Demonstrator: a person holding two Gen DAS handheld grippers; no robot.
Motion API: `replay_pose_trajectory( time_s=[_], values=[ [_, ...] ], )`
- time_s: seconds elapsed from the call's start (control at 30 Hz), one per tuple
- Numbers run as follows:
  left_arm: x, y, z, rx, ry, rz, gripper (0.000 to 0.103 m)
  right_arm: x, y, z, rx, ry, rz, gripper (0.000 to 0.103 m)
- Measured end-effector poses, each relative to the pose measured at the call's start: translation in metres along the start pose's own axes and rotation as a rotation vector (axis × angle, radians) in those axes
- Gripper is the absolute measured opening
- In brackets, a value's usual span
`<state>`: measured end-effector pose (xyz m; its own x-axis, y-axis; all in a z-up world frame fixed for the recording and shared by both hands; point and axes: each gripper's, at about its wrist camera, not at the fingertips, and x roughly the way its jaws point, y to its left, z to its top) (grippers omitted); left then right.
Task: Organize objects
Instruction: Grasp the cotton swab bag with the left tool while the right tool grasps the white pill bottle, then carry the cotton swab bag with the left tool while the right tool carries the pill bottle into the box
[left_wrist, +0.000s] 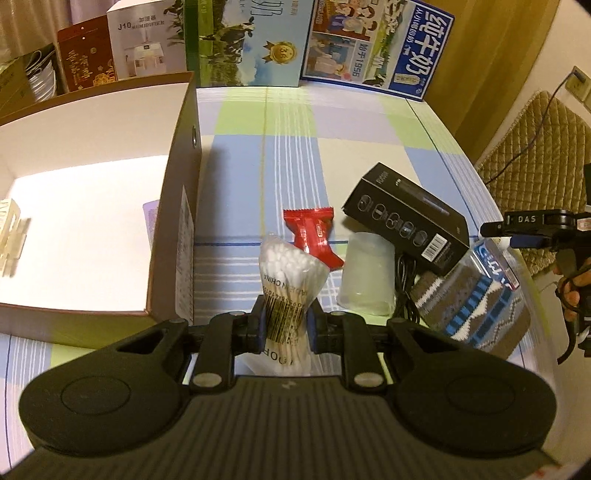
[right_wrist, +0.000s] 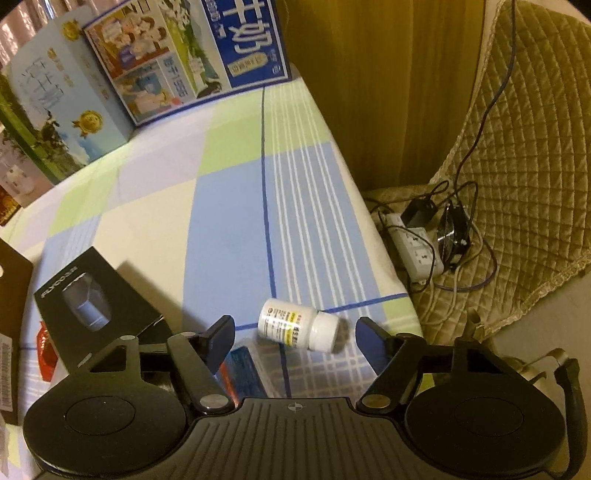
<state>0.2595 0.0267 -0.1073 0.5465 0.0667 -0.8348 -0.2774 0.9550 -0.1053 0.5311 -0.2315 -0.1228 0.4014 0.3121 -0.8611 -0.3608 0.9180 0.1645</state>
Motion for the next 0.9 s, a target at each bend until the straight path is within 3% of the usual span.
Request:
replay_pose_trajectory(
  time_s=[0.17,0.37,0.57,0.9],
  values=[
    [-0.001,0.004,0.006,-0.014,-0.008,0.006,0.017,0.009,0.002,0.002,0.012,0.011,0.000,0.045],
    [-0.007,0.006,0.013,-0.015,-0.028,0.002,0.017,-0.007,0.004,0.000,-0.021,-0.042,0.007,0.044],
    [-0.017,0.009,0.022,-0.016,-0.058,-0.010,0.017,-0.046,0.014,0.001,-0.032,-0.109,0.082,0.044],
    [-0.051,0.029,0.036,-0.049,-0.147,-0.033,0.017,-0.105,0.080,-0.007,-0.141,-0.190,0.236,0.044]
  ],
)
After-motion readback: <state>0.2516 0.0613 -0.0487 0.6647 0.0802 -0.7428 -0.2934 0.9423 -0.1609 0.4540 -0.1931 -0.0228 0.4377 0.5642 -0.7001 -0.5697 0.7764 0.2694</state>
